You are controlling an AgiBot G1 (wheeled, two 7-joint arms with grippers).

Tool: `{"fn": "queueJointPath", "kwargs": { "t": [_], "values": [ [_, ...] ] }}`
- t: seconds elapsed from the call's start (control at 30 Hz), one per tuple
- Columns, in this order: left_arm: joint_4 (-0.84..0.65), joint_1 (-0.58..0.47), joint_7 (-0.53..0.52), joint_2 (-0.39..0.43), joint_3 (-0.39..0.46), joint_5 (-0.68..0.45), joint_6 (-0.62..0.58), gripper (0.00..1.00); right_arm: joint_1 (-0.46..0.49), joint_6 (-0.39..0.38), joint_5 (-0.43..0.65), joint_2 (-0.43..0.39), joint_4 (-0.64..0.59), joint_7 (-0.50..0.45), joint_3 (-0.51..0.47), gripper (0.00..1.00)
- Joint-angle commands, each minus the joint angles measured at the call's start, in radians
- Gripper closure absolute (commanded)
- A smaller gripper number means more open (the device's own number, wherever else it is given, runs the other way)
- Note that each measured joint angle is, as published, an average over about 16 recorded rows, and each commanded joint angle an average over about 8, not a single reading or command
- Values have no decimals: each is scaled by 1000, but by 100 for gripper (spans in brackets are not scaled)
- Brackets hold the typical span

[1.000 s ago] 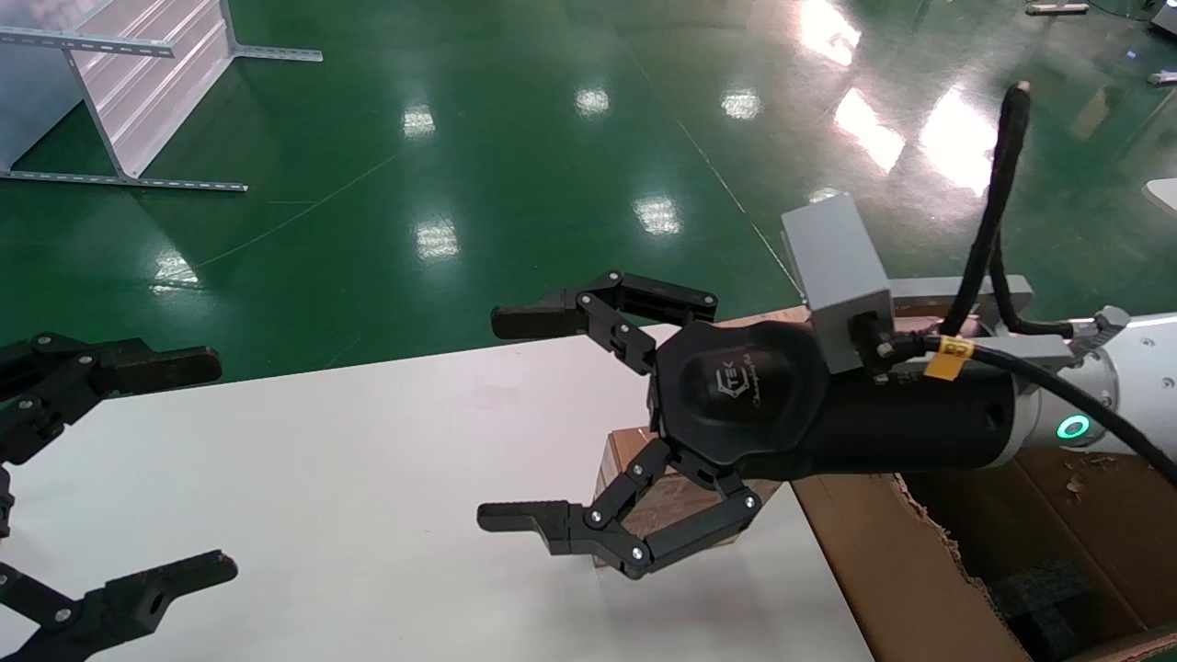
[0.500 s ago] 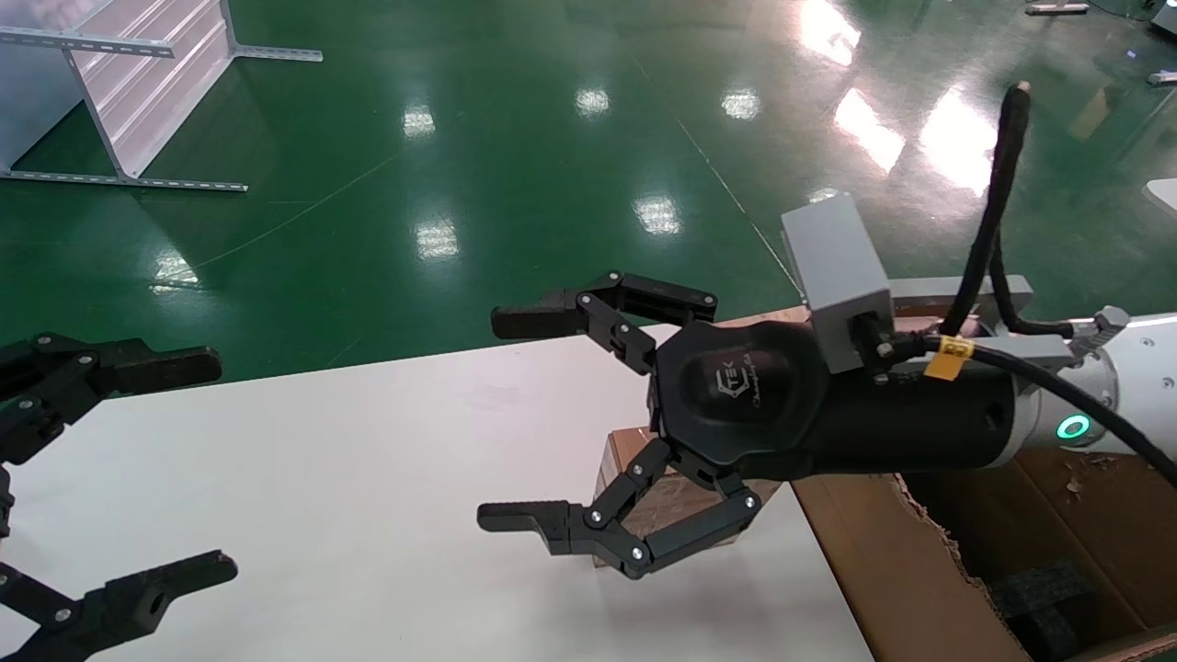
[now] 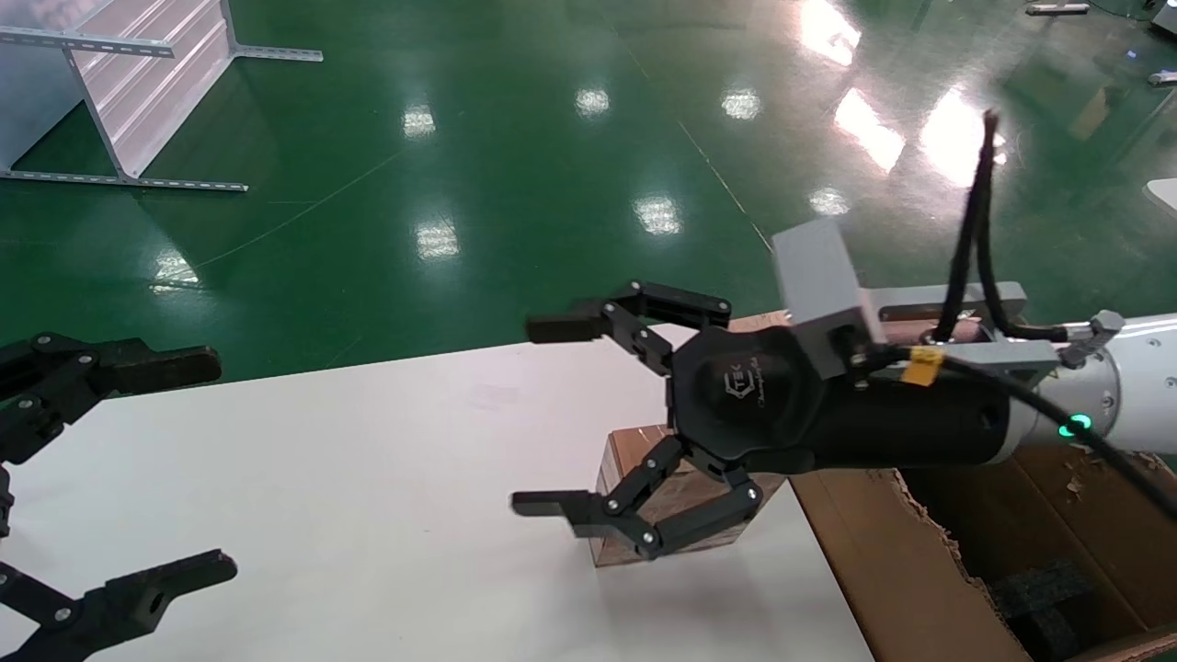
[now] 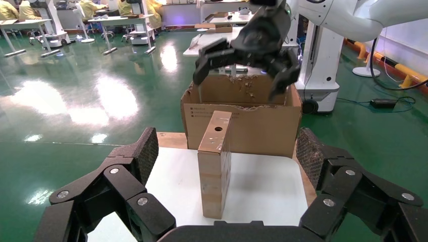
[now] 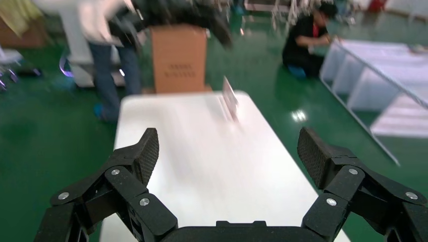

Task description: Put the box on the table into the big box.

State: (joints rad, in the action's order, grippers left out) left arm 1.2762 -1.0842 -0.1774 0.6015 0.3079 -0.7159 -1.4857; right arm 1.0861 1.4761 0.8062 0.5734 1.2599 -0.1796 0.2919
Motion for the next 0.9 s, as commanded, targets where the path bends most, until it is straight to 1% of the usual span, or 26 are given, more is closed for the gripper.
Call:
{"fn": "queueJointPath", "kwargs": {
  "t": [0.03,0.17,0.23,0.27,0.4,0.7,0.9],
  "values": [
    [0,0,0,0,0,0,0,36,4,-6,27,-12,-4,1,5,0],
    [0,0,0,0,0,0,0,85,12,-10,48,-29,-35,3,5,0],
    [0,0,0,0,0,0,0,97,15,-10,55,-36,-52,7,4,0],
    [0,0,0,0,0,0,0,100,17,-10,59,-39,-61,9,3,0],
    [0,0,0,0,1,0,0,100,20,-15,85,-54,-102,20,6,0],
    [0,0,0,0,1,1,0,100,43,-34,203,-87,-194,15,42,0],
    [0,0,1,0,1,1,0,100,56,-26,238,-90,-251,36,54,0]
  ]
}}
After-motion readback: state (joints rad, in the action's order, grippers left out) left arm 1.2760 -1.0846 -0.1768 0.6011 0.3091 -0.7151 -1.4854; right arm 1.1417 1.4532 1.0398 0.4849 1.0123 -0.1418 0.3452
